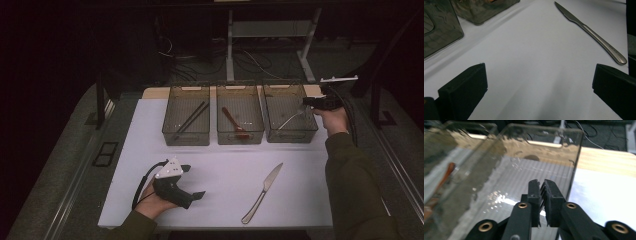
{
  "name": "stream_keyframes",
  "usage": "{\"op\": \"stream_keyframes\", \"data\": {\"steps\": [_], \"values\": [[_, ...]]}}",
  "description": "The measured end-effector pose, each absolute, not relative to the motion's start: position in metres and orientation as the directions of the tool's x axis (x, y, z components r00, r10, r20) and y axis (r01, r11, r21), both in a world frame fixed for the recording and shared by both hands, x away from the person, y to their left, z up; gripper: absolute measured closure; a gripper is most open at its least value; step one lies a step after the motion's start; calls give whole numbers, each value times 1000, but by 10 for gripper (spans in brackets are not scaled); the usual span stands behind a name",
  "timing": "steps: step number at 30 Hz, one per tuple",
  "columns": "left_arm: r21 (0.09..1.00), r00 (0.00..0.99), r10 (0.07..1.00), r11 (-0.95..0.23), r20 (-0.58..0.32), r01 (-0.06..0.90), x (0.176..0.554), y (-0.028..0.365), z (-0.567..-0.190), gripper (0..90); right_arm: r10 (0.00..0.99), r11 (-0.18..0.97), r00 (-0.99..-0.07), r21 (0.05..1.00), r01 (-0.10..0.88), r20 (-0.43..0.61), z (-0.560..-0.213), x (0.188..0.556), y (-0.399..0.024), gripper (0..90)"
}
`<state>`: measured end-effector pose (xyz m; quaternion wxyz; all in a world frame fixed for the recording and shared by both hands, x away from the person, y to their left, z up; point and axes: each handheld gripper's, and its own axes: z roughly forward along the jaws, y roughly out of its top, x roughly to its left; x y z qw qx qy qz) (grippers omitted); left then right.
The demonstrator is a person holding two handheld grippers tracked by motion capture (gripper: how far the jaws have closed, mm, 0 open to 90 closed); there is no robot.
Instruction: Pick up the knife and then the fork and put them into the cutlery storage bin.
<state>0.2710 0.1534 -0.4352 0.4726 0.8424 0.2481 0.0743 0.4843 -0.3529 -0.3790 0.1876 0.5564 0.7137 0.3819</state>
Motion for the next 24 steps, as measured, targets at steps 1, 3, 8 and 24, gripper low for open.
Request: {"op": "stream_keyframes", "data": {"steps": [1, 3, 8, 24], "values": [[833, 866, 488, -431, -108, 347, 271, 154, -435, 0, 941, 91, -302, 744, 662, 153, -381, 485, -353, 785], [834, 867, 487, -429, -109, 346, 271, 154, -435, 0, 949, 113, -291, 734, 670, 119, -384, 486, -351, 725], [833, 866, 488, -431, -108, 347, 271, 154, -435, 0, 956, 111, -275, 745, 658, 100, -383, 483, -350, 592], [829, 865, 493, -445, -88, 338, 273, 158, -434, 0, 916, 94, -369, 807, 583, 160, -349, 444, -352, 383]]}}
